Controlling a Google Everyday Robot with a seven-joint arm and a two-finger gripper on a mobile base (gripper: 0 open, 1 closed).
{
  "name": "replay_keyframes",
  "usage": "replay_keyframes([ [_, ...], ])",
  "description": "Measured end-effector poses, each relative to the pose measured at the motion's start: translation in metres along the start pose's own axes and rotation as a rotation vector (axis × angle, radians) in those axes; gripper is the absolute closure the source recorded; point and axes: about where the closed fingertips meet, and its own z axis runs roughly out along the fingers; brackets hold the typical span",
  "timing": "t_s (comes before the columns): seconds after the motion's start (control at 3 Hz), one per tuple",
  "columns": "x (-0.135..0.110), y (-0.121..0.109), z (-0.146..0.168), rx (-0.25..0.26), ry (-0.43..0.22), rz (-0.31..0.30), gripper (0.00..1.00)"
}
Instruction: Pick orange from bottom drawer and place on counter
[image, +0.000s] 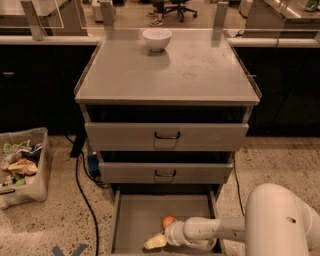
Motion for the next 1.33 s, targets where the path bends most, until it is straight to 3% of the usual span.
replay_keyframes([
  [0.33, 0.000, 0.000, 0.000, 0.000, 0.000, 0.000, 0.00],
  [0.67, 0.005, -0.006, 0.016, 0.036, 0.020, 0.000, 0.00],
  [1.0, 0.006, -0.028, 0.038, 0.140, 0.051, 0.013, 0.00],
  [1.33, 0.006, -0.028, 0.038, 0.141, 0.051, 0.013, 0.00],
])
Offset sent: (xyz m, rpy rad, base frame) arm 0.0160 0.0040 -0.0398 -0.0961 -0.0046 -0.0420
